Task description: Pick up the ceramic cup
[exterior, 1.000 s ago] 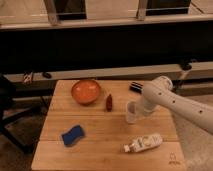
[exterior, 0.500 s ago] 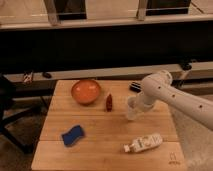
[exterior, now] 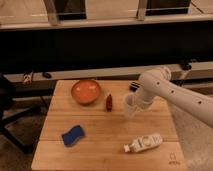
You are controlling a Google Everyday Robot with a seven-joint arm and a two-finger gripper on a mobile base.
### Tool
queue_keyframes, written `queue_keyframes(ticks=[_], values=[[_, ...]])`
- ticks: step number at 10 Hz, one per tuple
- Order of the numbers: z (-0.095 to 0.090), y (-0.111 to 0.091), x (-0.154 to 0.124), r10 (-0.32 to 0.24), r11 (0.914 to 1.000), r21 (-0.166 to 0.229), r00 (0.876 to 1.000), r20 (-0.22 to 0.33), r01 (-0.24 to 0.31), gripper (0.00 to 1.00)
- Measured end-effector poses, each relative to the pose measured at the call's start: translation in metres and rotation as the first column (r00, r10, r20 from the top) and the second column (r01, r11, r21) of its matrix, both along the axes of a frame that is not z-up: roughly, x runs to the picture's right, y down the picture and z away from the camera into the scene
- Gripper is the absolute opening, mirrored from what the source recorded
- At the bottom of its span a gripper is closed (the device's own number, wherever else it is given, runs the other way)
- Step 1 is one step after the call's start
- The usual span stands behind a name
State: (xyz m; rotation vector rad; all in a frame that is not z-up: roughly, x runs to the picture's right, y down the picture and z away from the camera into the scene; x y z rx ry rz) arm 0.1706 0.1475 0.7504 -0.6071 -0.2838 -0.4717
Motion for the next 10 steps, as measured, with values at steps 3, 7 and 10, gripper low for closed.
queue_keyframes(ticks=[3, 7, 10], values=[[-0.005, -0.006, -0.005, -0.018, 0.9998, 0.000, 1.000, 0.014, 0.018, 0.00], [-0.010, -0.013, -0.013, -0.041, 0.9992, 0.002, 0.999, 0.031, 0.041, 0.00], [-0.016, -0.017, -0.018, -0.059, 0.9982, 0.003, 0.997, 0.044, 0.059, 0.00]])
